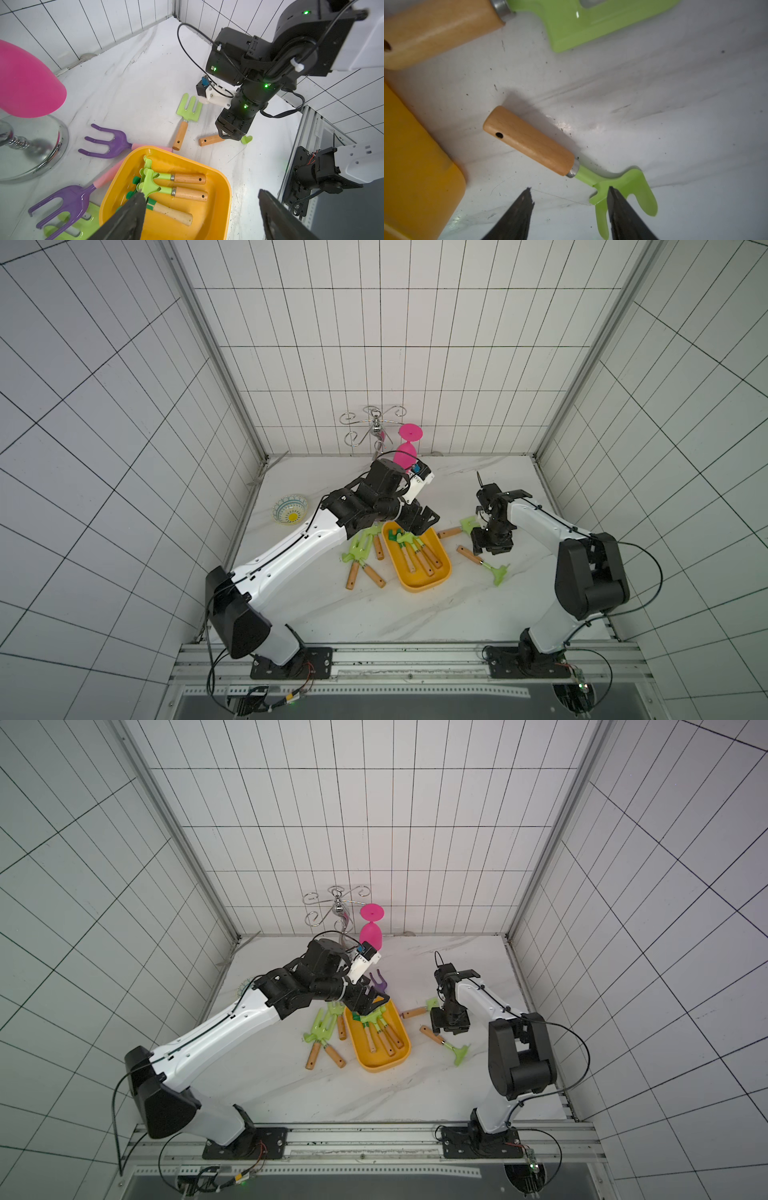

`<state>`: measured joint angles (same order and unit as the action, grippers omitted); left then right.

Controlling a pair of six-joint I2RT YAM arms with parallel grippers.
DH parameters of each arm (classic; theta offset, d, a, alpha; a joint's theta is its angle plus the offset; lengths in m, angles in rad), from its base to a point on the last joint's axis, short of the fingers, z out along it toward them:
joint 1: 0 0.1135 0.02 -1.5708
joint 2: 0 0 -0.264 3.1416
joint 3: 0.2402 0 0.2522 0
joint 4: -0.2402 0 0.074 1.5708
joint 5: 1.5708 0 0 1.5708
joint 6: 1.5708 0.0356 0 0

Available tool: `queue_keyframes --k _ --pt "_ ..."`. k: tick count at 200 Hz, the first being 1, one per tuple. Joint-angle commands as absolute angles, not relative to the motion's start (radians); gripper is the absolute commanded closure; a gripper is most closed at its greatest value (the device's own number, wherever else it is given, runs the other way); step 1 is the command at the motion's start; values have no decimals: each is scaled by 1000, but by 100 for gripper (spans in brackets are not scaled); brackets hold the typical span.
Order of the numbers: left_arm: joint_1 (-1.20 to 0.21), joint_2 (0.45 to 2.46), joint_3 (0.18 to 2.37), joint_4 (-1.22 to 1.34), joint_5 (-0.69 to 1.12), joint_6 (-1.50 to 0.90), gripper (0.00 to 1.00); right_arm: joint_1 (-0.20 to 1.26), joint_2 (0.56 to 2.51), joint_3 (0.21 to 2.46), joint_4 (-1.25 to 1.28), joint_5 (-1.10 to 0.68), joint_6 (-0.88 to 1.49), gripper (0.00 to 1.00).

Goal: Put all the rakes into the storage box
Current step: Pick up the rake at the center of the board.

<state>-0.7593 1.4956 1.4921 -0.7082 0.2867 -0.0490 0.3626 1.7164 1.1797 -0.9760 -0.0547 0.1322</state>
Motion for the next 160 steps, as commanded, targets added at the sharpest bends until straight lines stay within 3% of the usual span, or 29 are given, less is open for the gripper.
queue_keyframes --k 1,37,102,160 --pt "-745 1456 1466 -728 263 -36 14 406 1766 1220 -968 -18 99 43" --pt "-723 1409 1429 -732 249 -18 13 413 1817 1226 -964 10 81 46" --pt "-712 1364 1397 -749 201 22 12 416 1910 1252 -975 19 51 69" --pt "-712 1352 1385 -755 200 25 12 439 1869 1219 -962 34 42 85"
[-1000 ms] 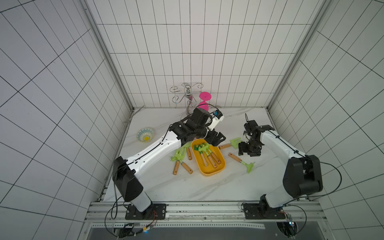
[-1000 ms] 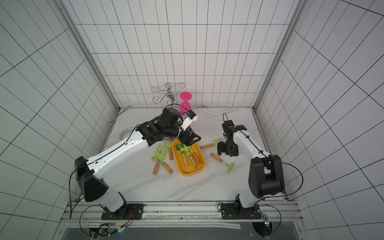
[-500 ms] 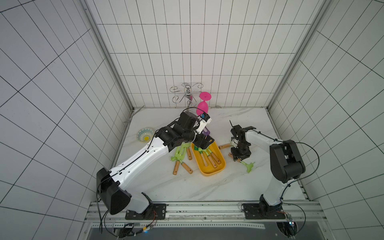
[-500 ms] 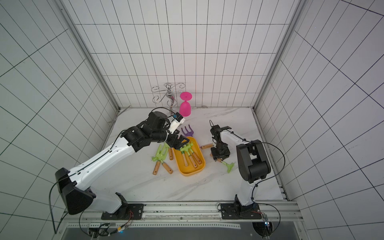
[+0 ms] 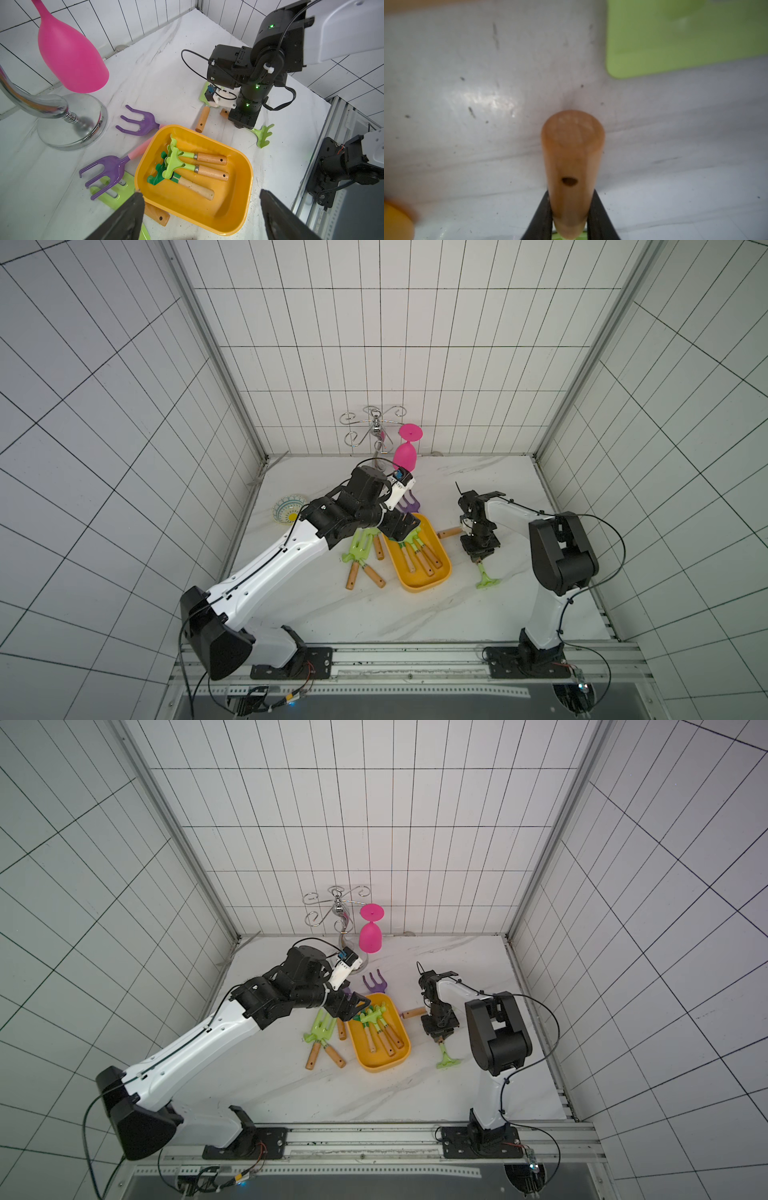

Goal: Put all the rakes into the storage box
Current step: Pick up the rake at the center of the board.

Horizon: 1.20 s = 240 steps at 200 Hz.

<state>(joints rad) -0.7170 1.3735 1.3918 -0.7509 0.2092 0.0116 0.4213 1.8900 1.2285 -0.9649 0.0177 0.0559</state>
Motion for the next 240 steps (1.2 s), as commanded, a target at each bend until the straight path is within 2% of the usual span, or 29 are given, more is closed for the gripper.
queue_keyframes --k 1,35,72,112,147,177,210,240 --pt "-712 1352 1384 -755 201 25 12 440 1866 1219 -963 35 43 85" --pt "-713 1368 1380 -758 207 41 12 452 1733 1237 -1007 48 30 93" --pt "-713 1405 1390 -751 252 78 11 480 1567 1284 -1080 9 1 94" --pt "-693 1457 1380 -667 462 19 11 584 1434 1311 -1081 -172 -87 94" --pt "-664 1463 1303 -545 594 -53 12 664 1362 1301 -1068 -258 -125 94" --pt "-651 1469 1234 -416 759 -181 12 727 1316 1281 -1030 -254 -132 93" --pt "-651 1492 1140 -227 775 -392 14 773 1284 1274 -983 -216 -110 92" --pt "-654 1519 1067 -15 757 -586 16 828 1315 1289 -985 -104 -103 92"
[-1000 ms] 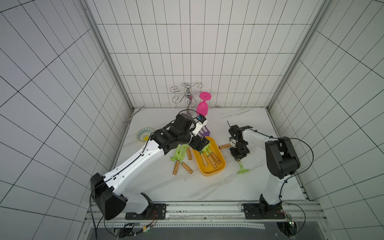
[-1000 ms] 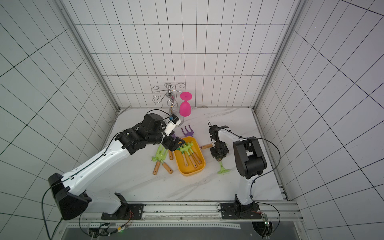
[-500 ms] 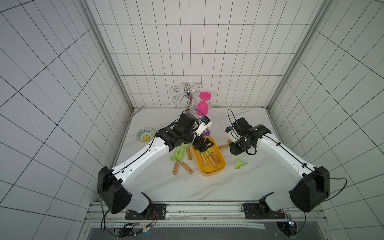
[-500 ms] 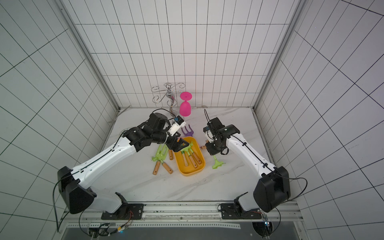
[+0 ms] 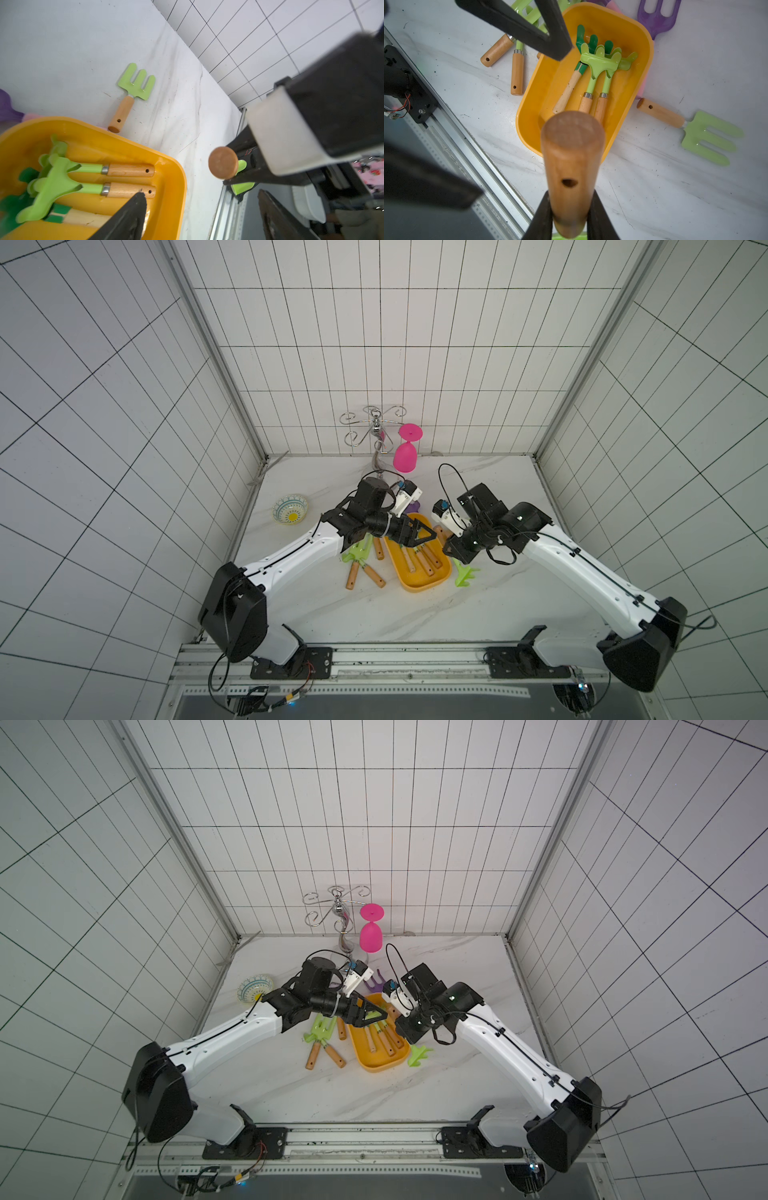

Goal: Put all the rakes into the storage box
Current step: Pick up the rake at the center of the board.

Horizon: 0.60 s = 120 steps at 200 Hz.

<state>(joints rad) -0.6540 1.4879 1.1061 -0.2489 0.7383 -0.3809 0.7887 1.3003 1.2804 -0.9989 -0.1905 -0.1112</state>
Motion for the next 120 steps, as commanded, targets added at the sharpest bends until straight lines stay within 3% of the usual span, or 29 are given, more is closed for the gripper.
queue_keyframes --k 1,67,97,120 --pt "-654 1520 1067 -12 756 -590 16 829 1316 1290 -986 -101 -103 92" --pt "-670 1527 984 151 676 -721 25 874 1363 1302 -971 -12 -71 92" --pt "-678 1539 961 171 677 -736 37 877 1380 1320 -965 -16 -65 92" --pt "-680 1533 934 226 666 -767 52 883 1395 1321 -954 -24 -54 92"
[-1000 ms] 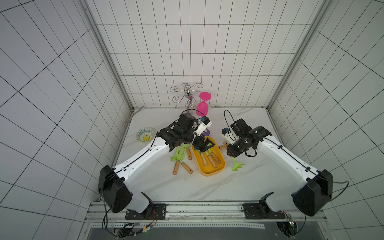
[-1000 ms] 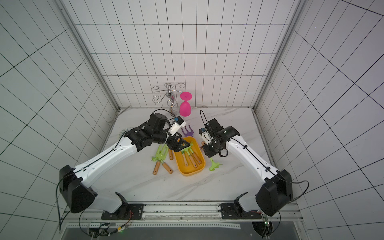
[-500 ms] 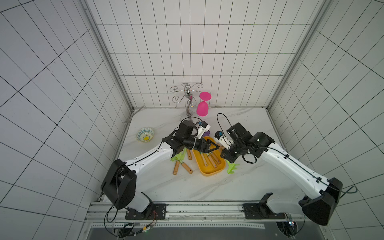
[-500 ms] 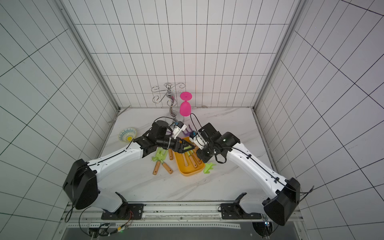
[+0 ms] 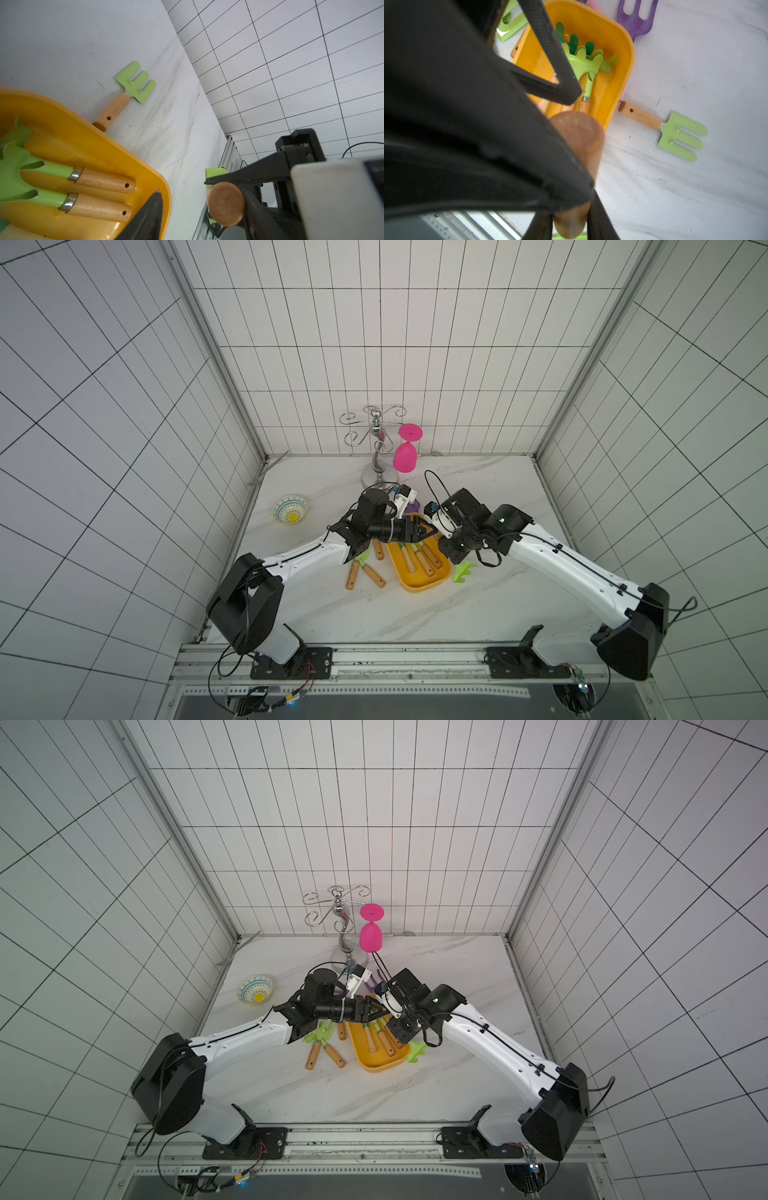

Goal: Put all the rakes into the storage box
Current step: Pick up the rake at the center of the board.

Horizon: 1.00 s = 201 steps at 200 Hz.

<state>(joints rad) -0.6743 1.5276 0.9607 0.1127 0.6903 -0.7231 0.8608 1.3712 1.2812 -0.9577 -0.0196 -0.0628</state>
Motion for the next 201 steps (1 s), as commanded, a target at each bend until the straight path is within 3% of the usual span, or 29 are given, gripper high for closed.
queue_keyframes --k 1,92,115,143,201 --pt "-680 1533 933 229 666 -768 52 884 1396 1321 -953 -24 -53 92" --pt "-681 1526 859 430 675 -861 92 897 1437 1345 -921 -12 -43 88" --pt "-680 1519 840 465 653 -877 97 897 1450 1355 -916 24 -28 77" --pt "-680 1495 821 481 590 -858 99 896 1442 1369 -911 120 60 54" --pt "-678 1505 774 655 431 -846 100 880 1319 1451 -877 150 436 40"
